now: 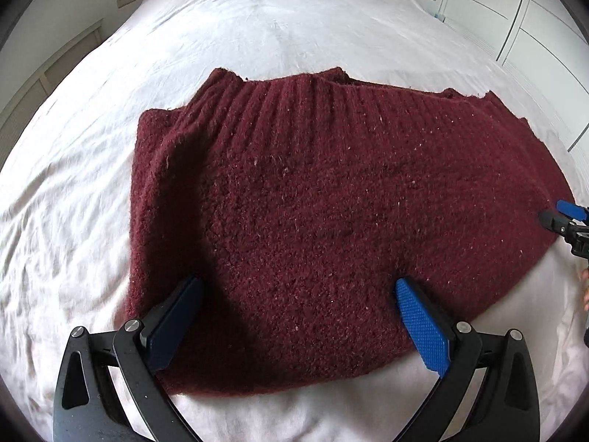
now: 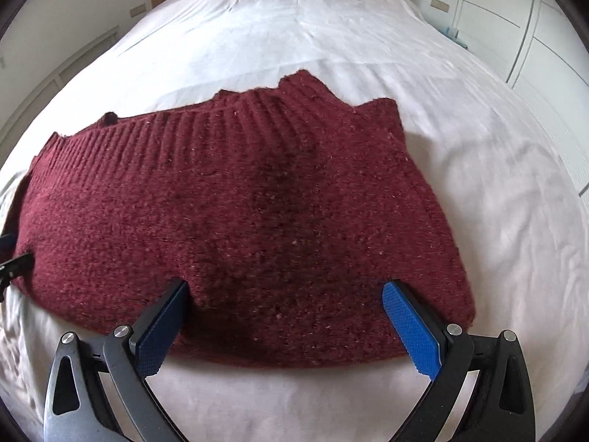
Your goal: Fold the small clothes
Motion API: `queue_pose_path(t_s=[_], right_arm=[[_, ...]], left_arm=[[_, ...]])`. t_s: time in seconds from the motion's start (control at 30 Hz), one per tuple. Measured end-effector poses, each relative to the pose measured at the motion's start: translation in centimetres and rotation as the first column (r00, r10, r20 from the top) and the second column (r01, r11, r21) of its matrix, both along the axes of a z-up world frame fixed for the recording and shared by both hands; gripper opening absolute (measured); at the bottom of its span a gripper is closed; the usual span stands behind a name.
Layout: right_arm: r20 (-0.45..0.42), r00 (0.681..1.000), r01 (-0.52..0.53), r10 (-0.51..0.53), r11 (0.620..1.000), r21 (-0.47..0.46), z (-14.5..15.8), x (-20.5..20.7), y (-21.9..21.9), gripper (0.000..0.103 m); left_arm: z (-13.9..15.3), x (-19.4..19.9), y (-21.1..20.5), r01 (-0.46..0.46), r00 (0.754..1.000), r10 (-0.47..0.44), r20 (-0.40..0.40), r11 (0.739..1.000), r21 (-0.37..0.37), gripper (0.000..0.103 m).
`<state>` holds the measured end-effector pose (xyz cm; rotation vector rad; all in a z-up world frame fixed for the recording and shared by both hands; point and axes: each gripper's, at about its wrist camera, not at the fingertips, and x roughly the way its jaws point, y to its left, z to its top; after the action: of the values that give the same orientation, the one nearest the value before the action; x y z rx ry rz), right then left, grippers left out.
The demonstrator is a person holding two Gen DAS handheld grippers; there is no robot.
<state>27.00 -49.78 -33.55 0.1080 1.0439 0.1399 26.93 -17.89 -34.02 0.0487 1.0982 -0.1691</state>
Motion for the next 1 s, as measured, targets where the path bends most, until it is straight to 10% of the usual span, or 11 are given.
queue_pose_path(t_s=[0.33,0.6,1.0], right_arm=[[-0.015,1.000,-0.022,0.022,1.000,-0.018,1.1,-0.1,0.6,0.102],[0.035,0.998,-0.057,0.056,0.998,0.021,5.4,-2.6,1.0,0.102],[-0.014,0.999,-0.051,0.051,0.998,0.032,5.0,-5.4,0.7,0.102]], left_arm=[[0.0,0.6,0.8,0.009,0.996,-0.012,-0.091,0.999,-0.034,0.102],[5.4,2.0,7.0,-0.129,0.988,0.107,-0.114,0.970,-0.206,0.102],[-1.0,3.7,10.2,-0.224,0.950,0.166,-0.264,0.952,-0.207,0.099]])
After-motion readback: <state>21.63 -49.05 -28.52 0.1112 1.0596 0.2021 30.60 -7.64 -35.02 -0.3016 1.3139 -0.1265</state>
